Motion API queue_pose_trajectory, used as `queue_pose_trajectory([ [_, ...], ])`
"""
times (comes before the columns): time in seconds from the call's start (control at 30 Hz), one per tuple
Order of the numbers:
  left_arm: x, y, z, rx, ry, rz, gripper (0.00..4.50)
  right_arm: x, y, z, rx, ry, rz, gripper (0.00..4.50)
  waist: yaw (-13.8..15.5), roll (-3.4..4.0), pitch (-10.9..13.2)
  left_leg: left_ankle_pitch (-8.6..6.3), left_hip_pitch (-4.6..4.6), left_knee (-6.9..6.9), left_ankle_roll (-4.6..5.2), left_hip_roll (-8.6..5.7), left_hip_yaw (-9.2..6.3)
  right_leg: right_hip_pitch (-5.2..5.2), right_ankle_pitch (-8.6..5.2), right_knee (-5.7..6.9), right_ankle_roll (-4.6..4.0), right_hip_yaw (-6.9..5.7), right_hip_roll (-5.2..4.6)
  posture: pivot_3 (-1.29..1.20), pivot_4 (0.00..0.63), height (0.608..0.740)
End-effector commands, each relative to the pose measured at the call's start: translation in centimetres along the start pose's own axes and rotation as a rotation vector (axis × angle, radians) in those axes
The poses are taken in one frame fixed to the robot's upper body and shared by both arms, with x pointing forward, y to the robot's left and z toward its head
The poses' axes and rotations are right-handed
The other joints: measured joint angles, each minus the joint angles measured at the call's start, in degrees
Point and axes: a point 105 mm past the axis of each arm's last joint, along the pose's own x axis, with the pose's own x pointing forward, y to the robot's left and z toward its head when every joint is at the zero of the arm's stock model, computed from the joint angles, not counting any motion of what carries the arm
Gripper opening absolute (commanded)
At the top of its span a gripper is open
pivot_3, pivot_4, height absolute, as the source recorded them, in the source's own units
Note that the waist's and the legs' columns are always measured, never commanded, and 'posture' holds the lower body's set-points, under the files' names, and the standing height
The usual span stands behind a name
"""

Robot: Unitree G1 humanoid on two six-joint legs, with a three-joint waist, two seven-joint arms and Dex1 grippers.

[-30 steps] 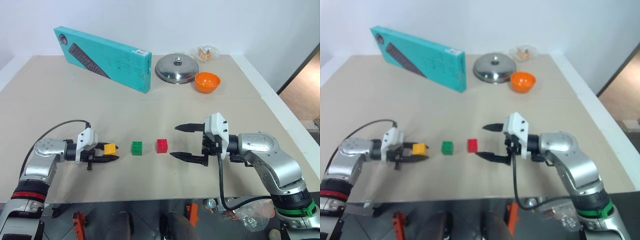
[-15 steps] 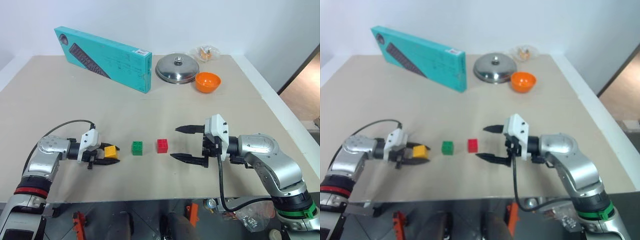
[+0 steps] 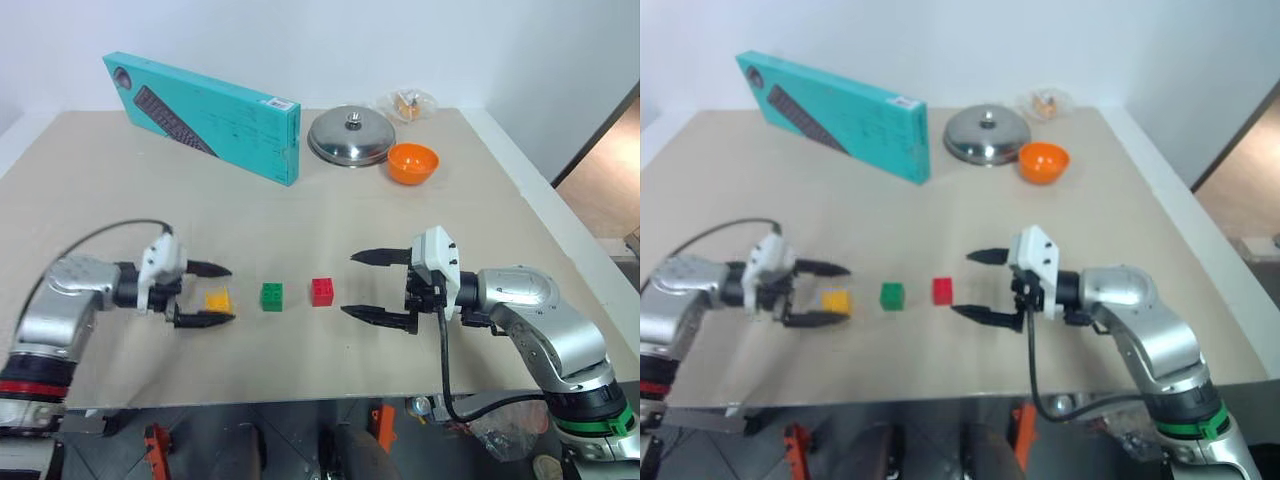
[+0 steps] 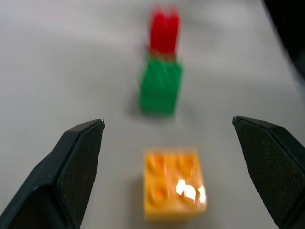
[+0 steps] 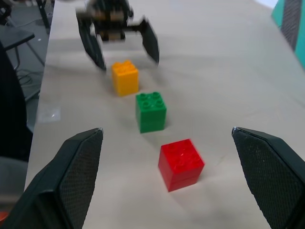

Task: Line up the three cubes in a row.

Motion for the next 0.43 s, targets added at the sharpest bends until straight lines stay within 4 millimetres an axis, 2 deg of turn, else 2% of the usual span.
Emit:
queue_pose_trajectory([
  [0.03,1.1,1.3,2.8,0.066,-0.08,0.146,4.46,-0.2,-1.2,2.5,-0.044,-0.09,-0.053,4.5,0.03,0.0,0.0,0.0,0.0,0.01,0.0,0.0,0.0,0.0,0.0,0.0,0.0,0.0,0.0,0.0,0.15,0.74],
  [0.1,2.5,2.2,3.6,0.072,-0.148,0.241,4.46,0.1,-2.3,2.5,-0.048,-0.112,-0.106,4.5,0.07,-0.02,-0.01,0.03,0.04,0.05,0.01,-0.05,-0.01,0.08,0.05,0.0,0.06,0.01,-0.01,0.0,0.15,0.74],
  [0.23,5.1,3.4,2.8,0.096,-0.161,0.36,4.46,0.7,-4.4,1.4,-0.058,-0.115,-0.206,4.5,0.21,-0.06,-0.02,0.05,0.0,0.14,0.04,-0.11,0.04,0.1,0.13,0.0,0.15,0.12,-0.01,0.0,0.15,0.74],
  [0.43,8.2,1.9,2.8,0.099,-0.22,0.317,4.46,1.7,-5.2,0.4,-0.055,-0.128,-0.234,4.5,0.2,-0.06,-0.02,0.05,-0.05,0.05,0.03,-0.16,0.1,0.01,0.12,-0.02,0.15,0.23,-0.01,0.0,0.15,0.74],
])
